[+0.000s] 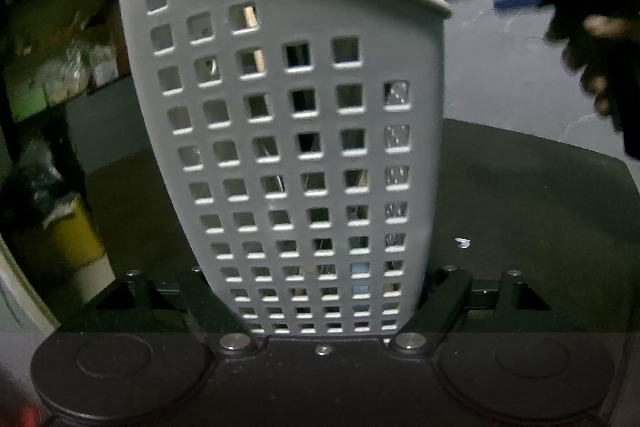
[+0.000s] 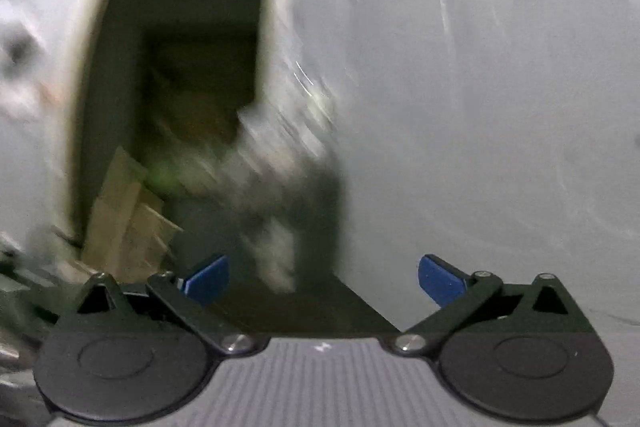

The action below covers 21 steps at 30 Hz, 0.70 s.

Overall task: Organize utensils
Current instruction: 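Move the open right tool down over the green-handled knife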

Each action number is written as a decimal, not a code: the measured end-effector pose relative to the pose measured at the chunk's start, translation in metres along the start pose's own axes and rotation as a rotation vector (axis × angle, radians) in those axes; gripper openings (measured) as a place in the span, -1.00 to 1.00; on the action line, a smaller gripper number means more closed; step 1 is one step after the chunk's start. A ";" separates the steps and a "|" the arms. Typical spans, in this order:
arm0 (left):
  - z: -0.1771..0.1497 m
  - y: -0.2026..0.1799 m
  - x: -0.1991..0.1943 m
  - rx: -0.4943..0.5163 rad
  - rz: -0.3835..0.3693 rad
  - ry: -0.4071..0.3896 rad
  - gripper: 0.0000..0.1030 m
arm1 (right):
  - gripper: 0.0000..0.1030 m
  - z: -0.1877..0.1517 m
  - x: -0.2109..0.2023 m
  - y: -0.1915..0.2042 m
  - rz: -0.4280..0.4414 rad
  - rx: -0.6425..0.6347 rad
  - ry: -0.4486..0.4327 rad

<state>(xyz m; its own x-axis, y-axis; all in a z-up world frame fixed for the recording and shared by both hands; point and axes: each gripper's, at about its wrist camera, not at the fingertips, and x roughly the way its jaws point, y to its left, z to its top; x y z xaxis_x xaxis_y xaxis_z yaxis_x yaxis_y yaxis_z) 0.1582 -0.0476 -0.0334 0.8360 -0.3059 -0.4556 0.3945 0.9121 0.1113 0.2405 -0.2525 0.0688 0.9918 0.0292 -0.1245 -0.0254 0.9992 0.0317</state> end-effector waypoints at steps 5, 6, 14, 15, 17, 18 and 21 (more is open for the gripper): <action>0.009 0.003 0.006 -0.047 0.002 0.036 0.54 | 0.99 -0.009 0.062 -0.028 0.019 0.103 0.318; 0.011 0.003 0.007 -0.050 0.003 0.037 0.54 | 0.99 -0.009 0.067 -0.036 0.032 0.157 0.358; 0.021 0.013 0.015 -0.086 -0.011 0.062 0.54 | 0.99 0.011 0.031 -0.070 0.081 0.357 0.392; 0.023 0.014 0.016 -0.087 -0.014 0.064 0.53 | 0.99 0.019 0.026 -0.069 0.080 0.344 0.379; 0.025 0.016 0.019 -0.089 -0.018 0.070 0.53 | 0.99 0.032 0.011 -0.067 0.081 0.335 0.354; 0.027 0.016 0.019 -0.086 -0.018 0.073 0.53 | 0.99 0.043 0.009 -0.066 0.082 0.333 0.347; 0.031 0.018 0.021 -0.082 -0.018 0.087 0.53 | 1.00 0.075 -0.004 -0.061 0.102 0.324 0.330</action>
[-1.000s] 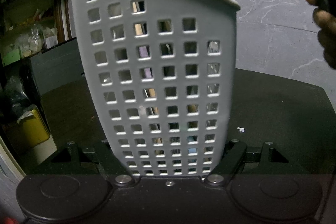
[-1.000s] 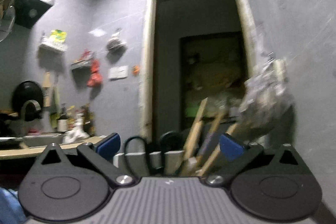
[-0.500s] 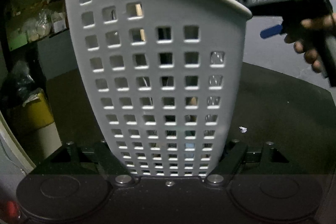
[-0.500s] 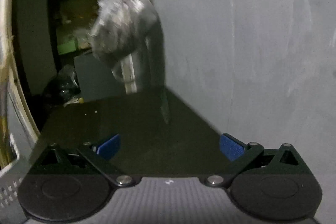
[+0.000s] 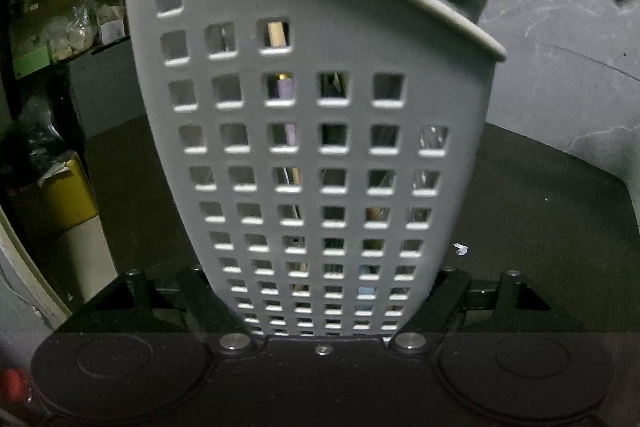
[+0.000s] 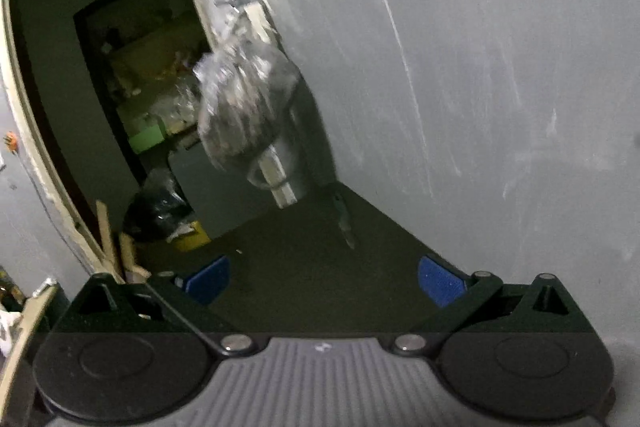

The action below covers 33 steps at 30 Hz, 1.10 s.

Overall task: Organize utensils
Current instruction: 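Move the open right tool down over the green-handled knife, then close the right tool on the knife handle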

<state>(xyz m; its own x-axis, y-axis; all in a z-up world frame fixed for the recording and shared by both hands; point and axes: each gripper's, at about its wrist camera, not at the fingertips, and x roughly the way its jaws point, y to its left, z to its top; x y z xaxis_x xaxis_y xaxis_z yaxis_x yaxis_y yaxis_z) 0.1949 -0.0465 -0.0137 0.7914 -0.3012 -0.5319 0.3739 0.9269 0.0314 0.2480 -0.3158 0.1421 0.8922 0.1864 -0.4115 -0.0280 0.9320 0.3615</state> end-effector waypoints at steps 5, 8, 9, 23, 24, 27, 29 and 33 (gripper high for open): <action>0.007 0.000 0.003 -0.005 0.009 0.020 0.53 | 1.00 0.064 -0.001 0.036 -0.029 -0.095 0.012; 0.011 -0.006 0.005 -0.009 0.017 0.031 0.54 | 1.00 0.089 0.019 0.051 -0.084 -0.166 0.033; 0.012 -0.006 0.006 -0.009 0.019 0.033 0.54 | 1.00 0.093 0.027 0.055 -0.102 -0.193 0.046; 0.012 -0.013 0.023 -0.011 0.045 -0.035 0.58 | 0.99 0.014 0.256 0.013 -0.105 -0.619 0.131; 0.015 -0.013 0.026 -0.017 0.051 -0.032 0.58 | 0.98 0.010 0.273 0.012 -0.097 -0.618 0.141; 0.022 -0.014 0.035 -0.038 0.072 -0.013 0.58 | 0.88 0.000 0.319 0.012 -0.088 -0.599 0.173; 0.027 -0.015 0.040 -0.055 0.084 -0.011 0.58 | 0.83 -0.003 0.345 0.014 -0.099 -0.577 0.163; 0.033 -0.015 0.052 -0.098 0.097 0.000 0.59 | 0.61 0.000 0.390 0.008 -0.123 -0.508 0.124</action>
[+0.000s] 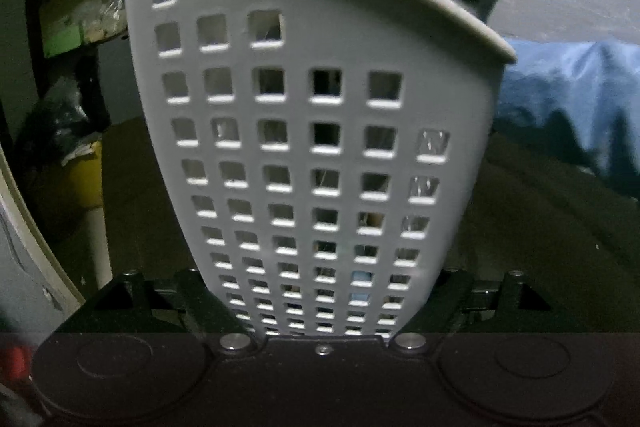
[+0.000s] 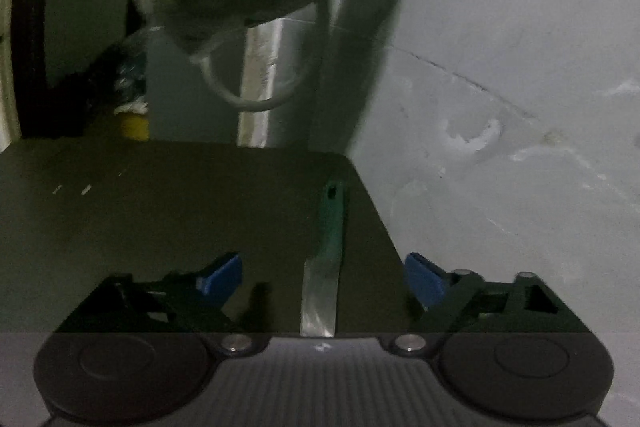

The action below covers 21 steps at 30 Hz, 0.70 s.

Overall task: Organize utensils
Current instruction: 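Close the right tool on the knife handle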

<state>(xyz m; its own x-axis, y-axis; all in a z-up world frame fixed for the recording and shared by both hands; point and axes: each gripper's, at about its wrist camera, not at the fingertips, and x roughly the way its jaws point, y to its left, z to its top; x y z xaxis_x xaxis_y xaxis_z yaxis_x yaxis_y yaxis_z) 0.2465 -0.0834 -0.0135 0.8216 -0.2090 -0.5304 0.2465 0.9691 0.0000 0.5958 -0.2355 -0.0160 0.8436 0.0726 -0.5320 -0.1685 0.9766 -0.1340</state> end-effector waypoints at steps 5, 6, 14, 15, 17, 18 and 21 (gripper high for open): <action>-0.003 -0.002 0.003 -0.032 -0.003 0.018 0.68 | 0.24 0.009 0.047 -0.009 -0.047 0.076 0.050; -0.003 -0.004 0.004 -0.027 0.003 0.017 0.68 | 0.09 0.014 0.052 -0.011 -0.057 0.092 0.051; -0.005 0.002 0.003 -0.037 0.003 0.016 0.68 | -0.62 0.027 0.072 -0.024 0.001 0.183 0.118; -0.005 0.004 0.000 -0.037 0.003 0.016 0.68 | -0.62 0.029 0.073 -0.026 0.004 0.182 0.121; -0.005 0.005 0.000 -0.036 0.007 0.014 0.66 | -0.62 0.025 0.068 -0.028 0.002 0.173 0.131; -0.006 0.003 -0.002 -0.035 0.009 0.013 0.66 | -0.62 0.026 0.065 -0.030 0.004 0.173 0.136; -0.008 0.001 -0.004 -0.030 0.013 0.013 0.63 | -0.62 0.017 0.047 -0.034 0.019 0.177 0.149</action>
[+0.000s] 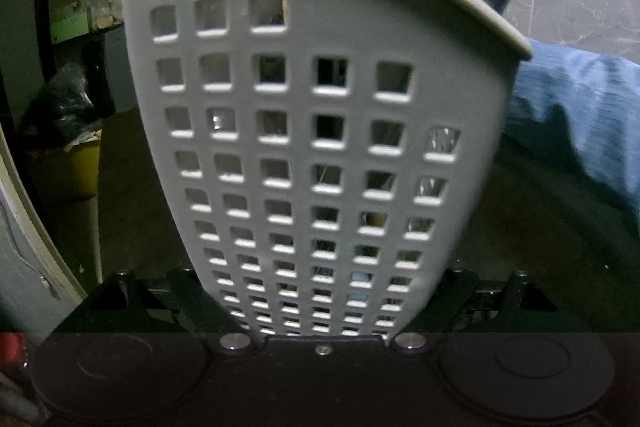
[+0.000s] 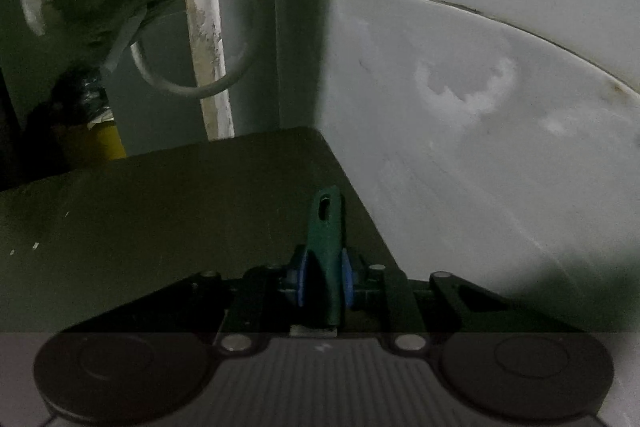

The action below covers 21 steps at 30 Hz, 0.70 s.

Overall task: Organize utensils
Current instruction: 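Close the right tool on the knife handle, then lift the knife with the right tool toward the caddy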

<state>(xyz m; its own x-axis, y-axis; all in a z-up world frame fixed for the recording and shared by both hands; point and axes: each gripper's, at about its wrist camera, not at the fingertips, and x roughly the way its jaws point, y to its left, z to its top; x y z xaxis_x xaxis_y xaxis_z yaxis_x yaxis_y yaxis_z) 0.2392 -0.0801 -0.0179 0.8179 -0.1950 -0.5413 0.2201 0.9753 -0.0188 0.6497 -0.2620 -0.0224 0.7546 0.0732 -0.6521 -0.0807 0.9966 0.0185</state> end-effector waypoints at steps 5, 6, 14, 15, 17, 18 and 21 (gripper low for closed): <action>-0.002 0.000 -0.005 0.011 -0.006 0.000 0.55 | -0.63 -0.028 -0.040 -0.004 0.033 -0.017 0.027; -0.003 0.000 -0.006 0.010 -0.013 -0.001 0.54 | -0.63 -0.039 -0.051 -0.003 0.043 -0.025 0.027; -0.008 0.003 -0.014 0.006 -0.027 -0.002 0.54 | -0.64 -0.121 -0.141 0.008 0.186 -0.025 0.027; -0.006 0.006 -0.010 0.003 -0.025 -0.001 0.54 | -0.64 -0.131 -0.153 0.010 0.204 -0.027 0.027; -0.007 0.006 -0.012 0.002 -0.022 -0.001 0.54 | -0.64 -0.147 -0.172 0.013 0.236 -0.017 0.024; -0.002 0.004 -0.011 0.001 -0.022 0.000 0.54 | -0.64 -0.155 -0.181 0.015 0.252 -0.016 0.023; -0.002 0.007 -0.009 0.001 -0.022 0.001 0.54 | -0.64 -0.174 -0.203 0.021 0.282 -0.019 0.028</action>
<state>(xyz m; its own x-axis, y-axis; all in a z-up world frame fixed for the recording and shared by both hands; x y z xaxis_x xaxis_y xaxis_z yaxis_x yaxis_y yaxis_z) 0.2321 -0.0718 -0.0150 0.8123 -0.2165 -0.5416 0.2387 0.9706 -0.0299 0.3820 -0.2621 -0.0214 0.6825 0.3466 -0.6435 -0.2976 0.9359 0.1885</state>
